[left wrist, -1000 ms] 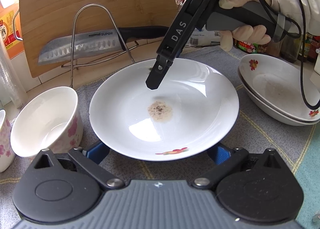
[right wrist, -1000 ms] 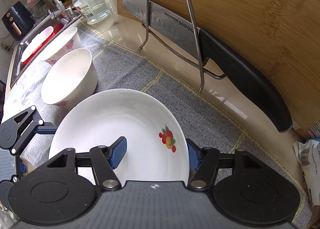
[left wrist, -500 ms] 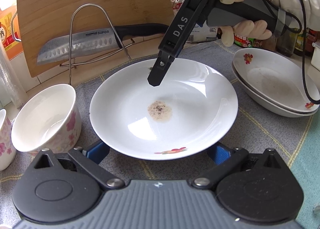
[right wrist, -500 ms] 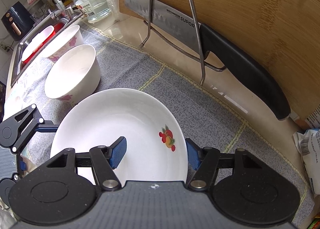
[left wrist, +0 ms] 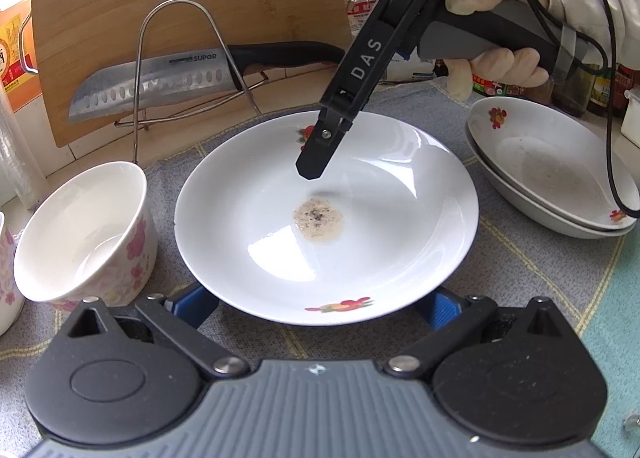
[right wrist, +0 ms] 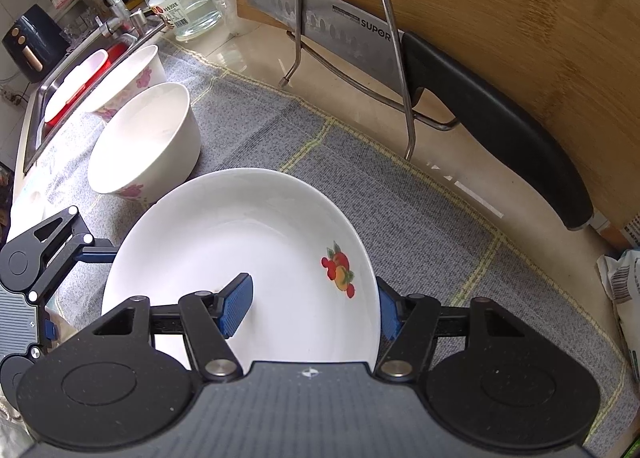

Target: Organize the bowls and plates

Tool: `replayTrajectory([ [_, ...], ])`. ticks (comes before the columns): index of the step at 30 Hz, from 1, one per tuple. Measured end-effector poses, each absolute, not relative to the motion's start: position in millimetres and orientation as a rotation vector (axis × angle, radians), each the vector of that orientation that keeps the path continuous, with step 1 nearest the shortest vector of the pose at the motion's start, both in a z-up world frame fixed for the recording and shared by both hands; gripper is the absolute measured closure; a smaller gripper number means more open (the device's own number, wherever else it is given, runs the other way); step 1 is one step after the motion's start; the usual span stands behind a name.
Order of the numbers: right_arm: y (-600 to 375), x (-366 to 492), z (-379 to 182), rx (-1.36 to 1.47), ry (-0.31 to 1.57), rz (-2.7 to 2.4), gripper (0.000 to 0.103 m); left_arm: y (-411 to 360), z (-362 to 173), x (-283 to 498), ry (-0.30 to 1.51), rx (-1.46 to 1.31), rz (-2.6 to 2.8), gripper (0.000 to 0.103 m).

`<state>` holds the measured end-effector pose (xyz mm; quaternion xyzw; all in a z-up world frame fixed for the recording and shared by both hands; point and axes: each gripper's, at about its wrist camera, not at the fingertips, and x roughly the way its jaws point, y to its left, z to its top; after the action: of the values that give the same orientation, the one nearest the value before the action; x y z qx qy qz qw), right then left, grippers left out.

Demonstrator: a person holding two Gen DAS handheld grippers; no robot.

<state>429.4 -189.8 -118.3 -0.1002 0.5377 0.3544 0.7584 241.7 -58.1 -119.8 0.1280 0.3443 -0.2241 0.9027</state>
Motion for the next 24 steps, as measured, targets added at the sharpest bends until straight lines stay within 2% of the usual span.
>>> replayTrajectory([
  [24, -214, 405, -89, -0.168, 1.096, 0.721, 0.034, -65, -90, 228, 0.655, 0.295, -0.512, 0.001],
])
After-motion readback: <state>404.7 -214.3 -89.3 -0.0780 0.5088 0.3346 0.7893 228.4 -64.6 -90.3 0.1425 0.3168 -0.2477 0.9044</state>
